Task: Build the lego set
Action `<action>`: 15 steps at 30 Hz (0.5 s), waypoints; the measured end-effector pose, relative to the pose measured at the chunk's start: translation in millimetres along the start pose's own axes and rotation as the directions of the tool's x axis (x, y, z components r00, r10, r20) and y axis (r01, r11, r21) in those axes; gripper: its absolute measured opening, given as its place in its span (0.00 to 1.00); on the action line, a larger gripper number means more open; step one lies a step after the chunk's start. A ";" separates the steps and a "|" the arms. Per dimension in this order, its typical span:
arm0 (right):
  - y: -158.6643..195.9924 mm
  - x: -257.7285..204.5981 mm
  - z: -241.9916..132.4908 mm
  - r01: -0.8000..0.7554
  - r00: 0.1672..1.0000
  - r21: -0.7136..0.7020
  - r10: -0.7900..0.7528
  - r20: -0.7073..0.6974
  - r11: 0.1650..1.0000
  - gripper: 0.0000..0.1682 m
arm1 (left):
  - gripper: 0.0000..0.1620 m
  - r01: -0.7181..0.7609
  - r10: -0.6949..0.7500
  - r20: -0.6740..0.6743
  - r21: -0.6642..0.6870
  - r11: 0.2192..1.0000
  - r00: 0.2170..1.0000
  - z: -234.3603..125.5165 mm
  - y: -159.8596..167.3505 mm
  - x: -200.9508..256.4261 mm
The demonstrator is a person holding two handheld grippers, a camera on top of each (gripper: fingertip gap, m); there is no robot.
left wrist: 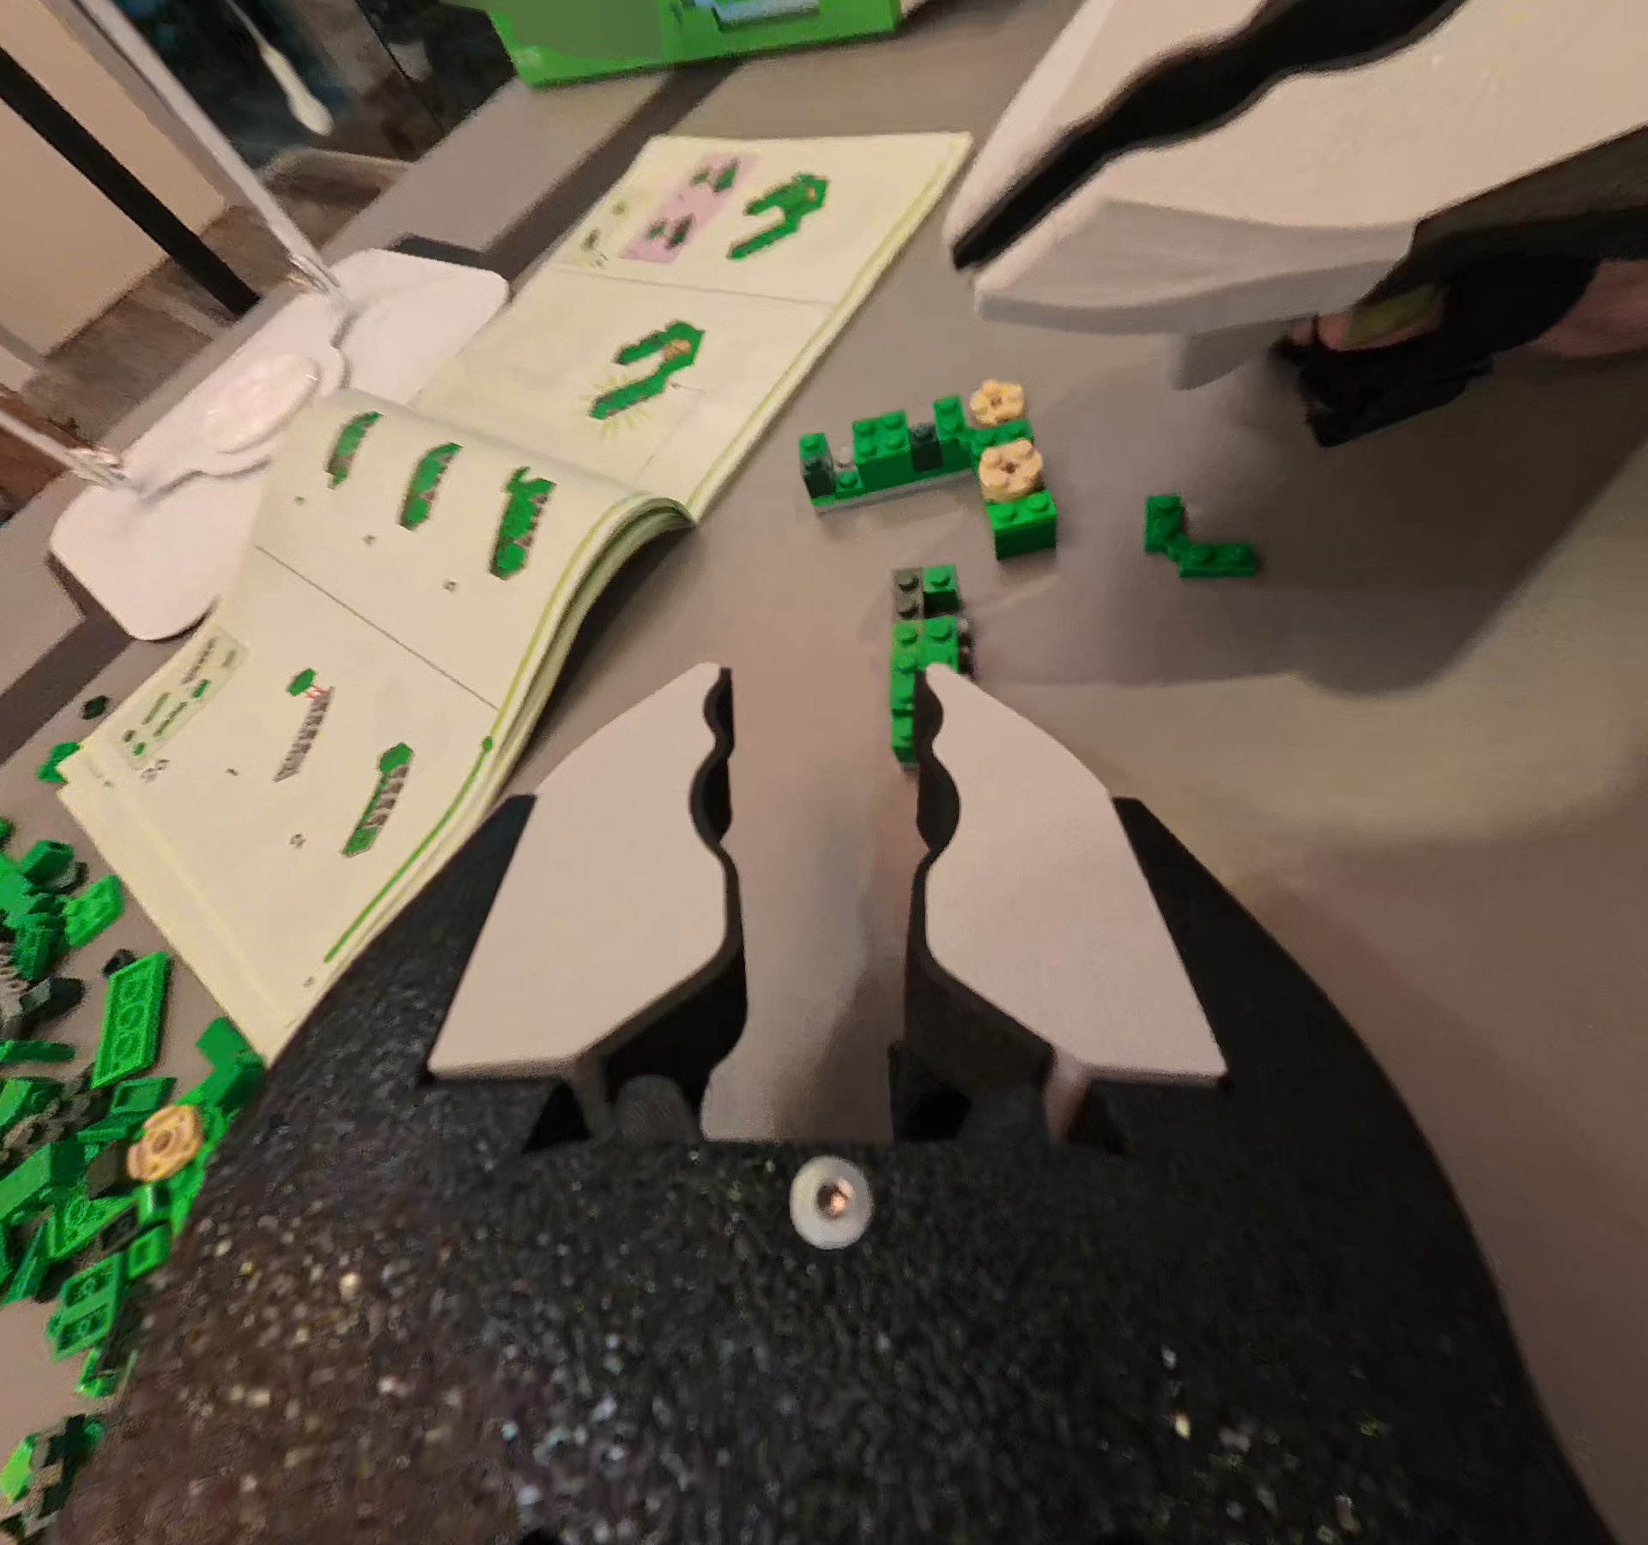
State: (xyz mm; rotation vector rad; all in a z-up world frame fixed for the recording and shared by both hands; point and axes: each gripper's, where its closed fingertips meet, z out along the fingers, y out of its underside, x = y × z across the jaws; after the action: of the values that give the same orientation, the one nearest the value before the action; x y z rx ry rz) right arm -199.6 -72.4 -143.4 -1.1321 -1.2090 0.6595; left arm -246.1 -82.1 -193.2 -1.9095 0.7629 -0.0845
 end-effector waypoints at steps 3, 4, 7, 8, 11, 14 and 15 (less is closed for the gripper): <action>-0.8 3.7 -1.2 -0.016 1.000 0.008 0.016 -0.011 1.000 0.03 | 0.26 0.096 -0.104 0.048 0.148 0.984 0.993 -6.3 -16.2 -15.3; -0.4 5.6 -1.4 -0.019 1.000 0.007 0.019 -0.017 1.000 0.03 | 0.25 0.151 -0.169 0.098 0.168 0.974 0.981 -7.5 -15.4 -27.6; 1.3 9.7 -2.1 -0.052 0.998 -0.004 0.052 -0.018 0.999 0.03 | 0.24 0.322 -0.355 0.157 0.201 0.925 0.922 -4.1 -11.8 -49.9; 1.2 11.9 -2.7 -0.061 0.998 -0.002 0.061 -0.024 0.998 0.02 | 0.24 0.313 -0.348 0.160 0.210 0.926 0.924 -1.6 -14.3 -51.9; 1.3 16.4 -3.4 -0.052 0.998 0.004 0.052 -0.040 0.999 0.00 | 0.16 0.178 -0.235 0.226 0.247 0.952 0.945 4.7 -24.7 -63.0; 3.2 16.8 -1.8 -0.026 0.999 -0.008 0.026 -0.046 1.000 0.00 | 0.09 0.084 -0.140 0.232 0.237 0.968 0.963 16.2 -29.5 -67.1; 3.8 16.7 -1.1 -0.020 0.999 -0.010 0.020 -0.048 1.000 0.00 | 0.07 0.069 -0.122 0.216 0.235 0.970 0.969 19.7 -30.4 -66.9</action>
State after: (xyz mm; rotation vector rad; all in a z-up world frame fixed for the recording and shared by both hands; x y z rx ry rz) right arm -193.3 -56.7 -140.5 -1.1643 -1.1629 0.6383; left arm -277.5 -22.0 -158.5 -1.7025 0.4825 -0.0091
